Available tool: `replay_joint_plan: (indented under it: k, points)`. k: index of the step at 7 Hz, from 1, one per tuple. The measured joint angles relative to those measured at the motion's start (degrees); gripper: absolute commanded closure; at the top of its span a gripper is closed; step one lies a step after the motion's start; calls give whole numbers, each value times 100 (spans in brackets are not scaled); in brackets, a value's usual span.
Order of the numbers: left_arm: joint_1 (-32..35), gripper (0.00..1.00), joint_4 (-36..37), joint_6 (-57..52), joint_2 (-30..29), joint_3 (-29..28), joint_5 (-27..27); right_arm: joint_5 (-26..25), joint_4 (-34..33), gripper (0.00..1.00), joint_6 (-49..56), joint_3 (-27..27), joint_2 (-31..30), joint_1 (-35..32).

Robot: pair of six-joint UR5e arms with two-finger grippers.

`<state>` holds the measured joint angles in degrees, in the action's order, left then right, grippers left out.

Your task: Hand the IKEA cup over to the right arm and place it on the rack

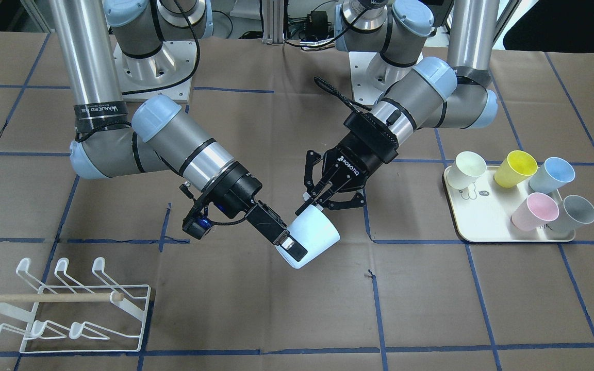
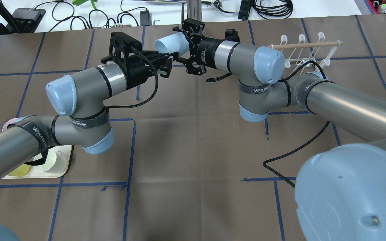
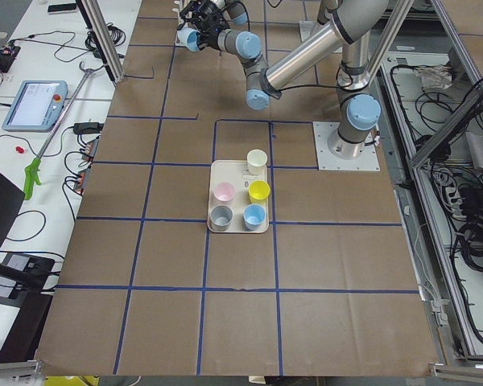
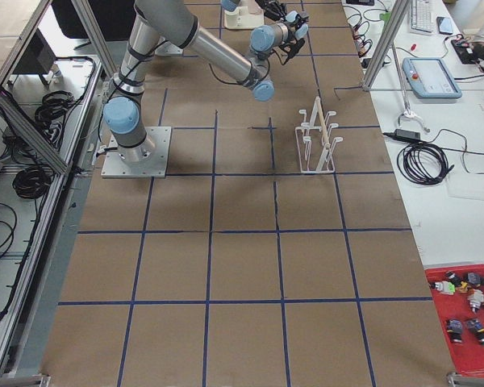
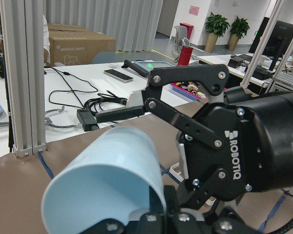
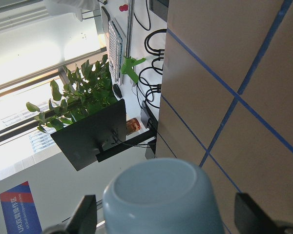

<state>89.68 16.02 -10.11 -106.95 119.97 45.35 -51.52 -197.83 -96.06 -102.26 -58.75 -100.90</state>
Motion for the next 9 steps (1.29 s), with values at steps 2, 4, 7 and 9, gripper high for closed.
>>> replay_joint_plan:
  k: [2,4,7,9]
  points:
    - [5,96,-2,0,6,0,0,-1,7,18,6,3,3,-2]
    - [6,87,-3,0,7,0,4,14,16,37,8,4,4,0]
    - [12,45,6,7,59,-6,189,82,25,47,5,4,-3,2]
    - [12,20,14,26,77,-9,331,96,25,47,8,3,-14,8]
